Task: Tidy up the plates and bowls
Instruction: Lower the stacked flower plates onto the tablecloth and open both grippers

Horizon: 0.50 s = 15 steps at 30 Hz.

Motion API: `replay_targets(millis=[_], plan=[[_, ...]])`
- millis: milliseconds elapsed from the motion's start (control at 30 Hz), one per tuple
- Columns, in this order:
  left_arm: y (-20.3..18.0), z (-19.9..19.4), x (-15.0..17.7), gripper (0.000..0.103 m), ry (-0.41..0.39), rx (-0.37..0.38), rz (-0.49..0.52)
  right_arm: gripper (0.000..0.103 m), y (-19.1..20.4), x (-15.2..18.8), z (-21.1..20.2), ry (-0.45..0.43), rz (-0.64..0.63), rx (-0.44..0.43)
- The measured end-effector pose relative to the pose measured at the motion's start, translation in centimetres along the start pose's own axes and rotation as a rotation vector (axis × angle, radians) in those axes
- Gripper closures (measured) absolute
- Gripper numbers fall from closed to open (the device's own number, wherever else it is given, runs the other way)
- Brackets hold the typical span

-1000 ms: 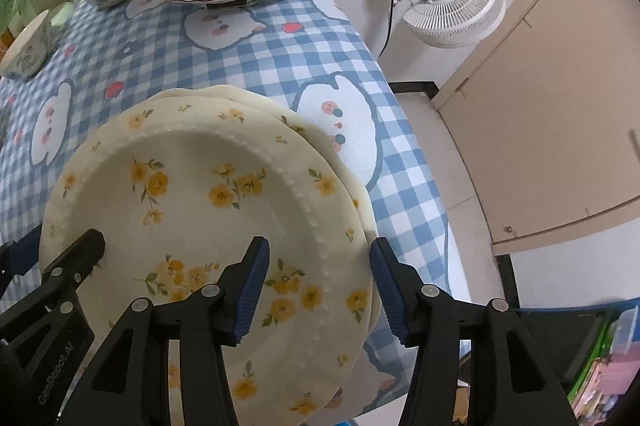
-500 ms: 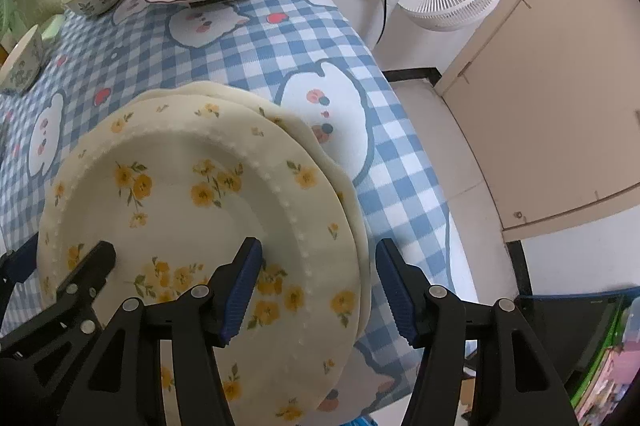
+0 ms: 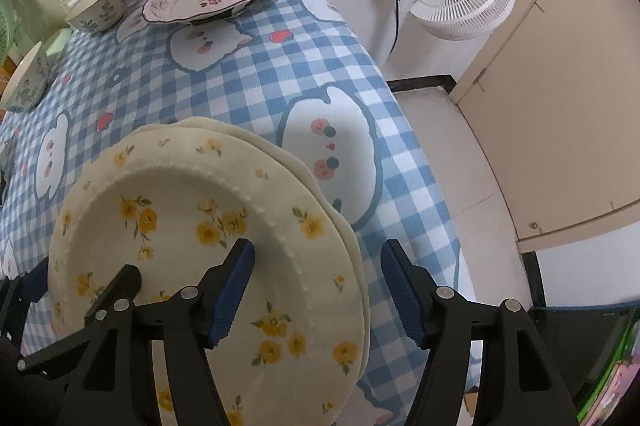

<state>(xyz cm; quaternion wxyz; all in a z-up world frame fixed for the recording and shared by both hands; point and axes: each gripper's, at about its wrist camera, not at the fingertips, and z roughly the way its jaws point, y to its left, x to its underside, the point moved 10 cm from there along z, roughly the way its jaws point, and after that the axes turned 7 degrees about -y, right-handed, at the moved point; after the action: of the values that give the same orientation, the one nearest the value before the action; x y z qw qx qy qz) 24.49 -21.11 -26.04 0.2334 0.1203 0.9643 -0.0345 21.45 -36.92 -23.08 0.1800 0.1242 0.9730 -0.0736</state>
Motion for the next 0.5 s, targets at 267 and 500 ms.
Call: replay_targets(millis=[267,500], plan=[[0.2,0.1,-0.1,0.023,0.014,0.015,-0.036,0.035,0.4,-1.1,0.0,-0.025,-0.033,0.0],[0.2,-2.4,-0.8,0.023,-0.043,0.052,-0.022,0.034,1.6,-1.9,-4.0,-0.105,0.008,-0.042]])
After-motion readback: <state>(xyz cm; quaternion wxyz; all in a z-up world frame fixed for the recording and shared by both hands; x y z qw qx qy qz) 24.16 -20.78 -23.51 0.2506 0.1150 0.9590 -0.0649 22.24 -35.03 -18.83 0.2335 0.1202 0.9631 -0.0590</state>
